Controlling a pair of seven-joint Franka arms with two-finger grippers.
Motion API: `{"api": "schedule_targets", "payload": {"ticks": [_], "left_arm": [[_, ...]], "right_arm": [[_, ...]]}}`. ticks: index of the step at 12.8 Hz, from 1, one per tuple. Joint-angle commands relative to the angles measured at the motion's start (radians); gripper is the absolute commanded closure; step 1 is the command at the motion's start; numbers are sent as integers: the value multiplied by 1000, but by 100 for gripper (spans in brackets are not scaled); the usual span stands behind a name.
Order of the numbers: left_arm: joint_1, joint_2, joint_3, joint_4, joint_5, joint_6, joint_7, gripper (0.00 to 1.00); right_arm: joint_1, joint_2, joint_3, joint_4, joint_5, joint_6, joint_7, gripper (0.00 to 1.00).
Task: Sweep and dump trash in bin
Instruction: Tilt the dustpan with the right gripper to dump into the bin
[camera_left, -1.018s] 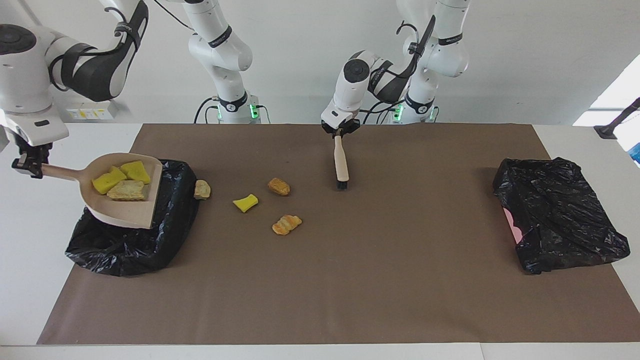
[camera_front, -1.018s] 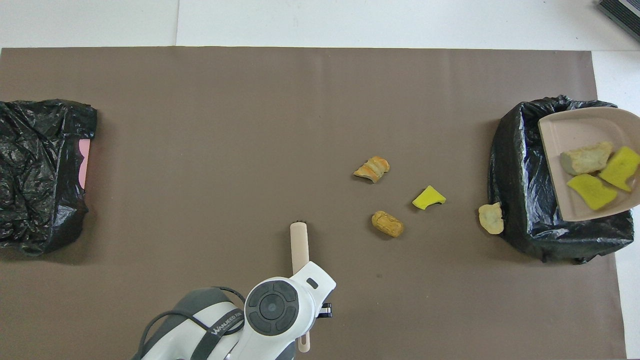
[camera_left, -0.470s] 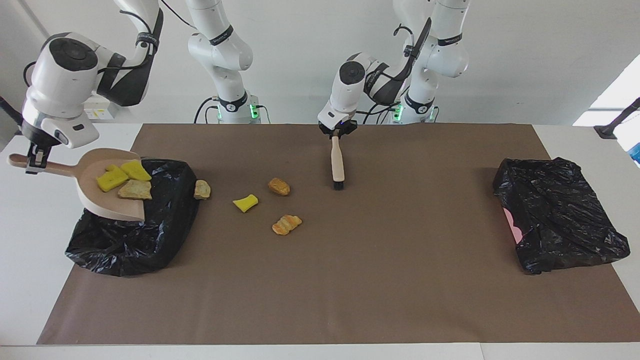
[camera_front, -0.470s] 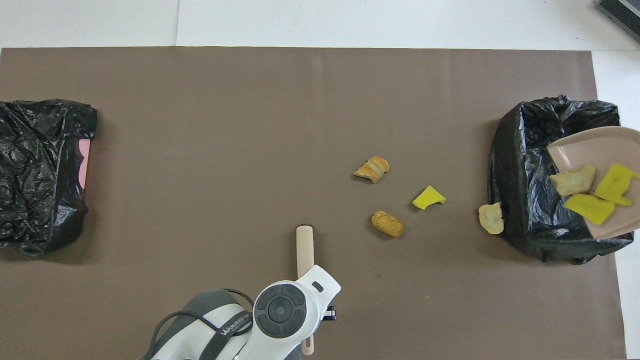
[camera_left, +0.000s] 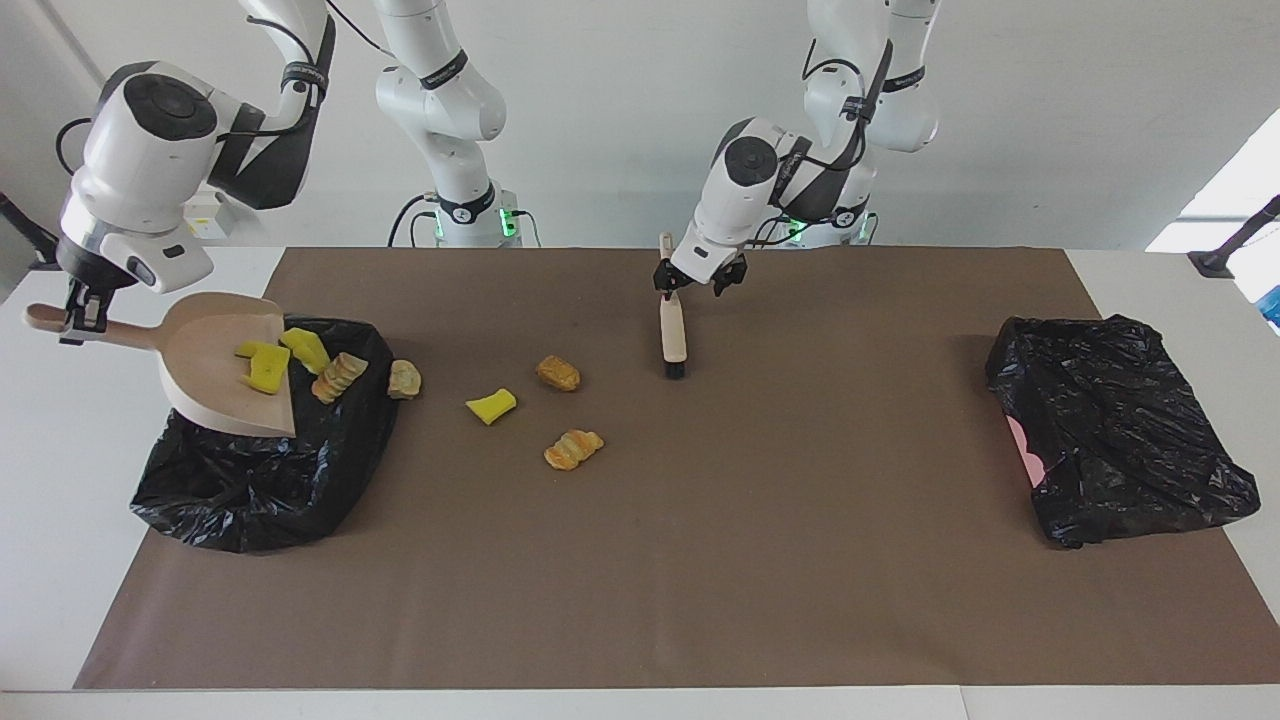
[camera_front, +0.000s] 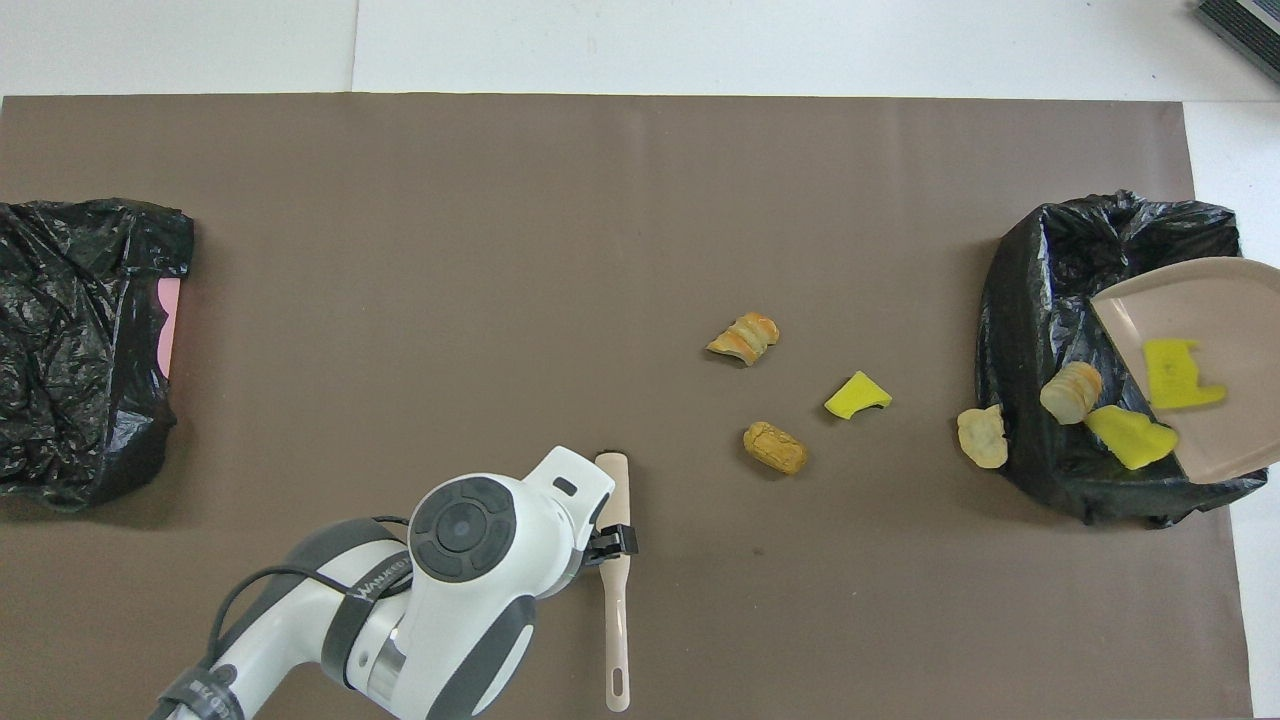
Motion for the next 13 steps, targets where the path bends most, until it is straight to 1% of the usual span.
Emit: {"api": "schedule_targets", "payload": {"ticks": [1, 3, 5, 6, 7, 9, 11, 13], "left_arm": [[97, -5, -7, 57, 89, -57, 3, 0], [182, -13, -7, 104, 183, -128, 18, 0], [247, -36, -6, 109, 192, -135, 87, 0], [285, -56, -6, 111, 192, -148, 129, 0], [319, -72, -6, 126, 192, -186, 184, 0], [396, -74, -6, 178, 194, -288, 294, 0], [466, -74, -6, 206, 206, -304, 365, 0], [520, -74, -6, 227, 257, -306, 416, 0]], "right_arm": [[-8, -26, 5, -24, -63, 50, 19, 100], [-21, -27, 3, -14, -107, 84, 6, 100], [-52, -29, 3, -16, -115, 90, 3, 100], [-51, -30, 3, -19, -115, 83, 2, 100], [-49, -30, 3, -17, -115, 87, -18, 100], [-48, -33, 3, -8, -124, 93, -38, 100], [-41, -67, 6, -17, -192, 93, -37, 100], [-20, -82, 12, -30, -230, 90, -21, 100]]}}
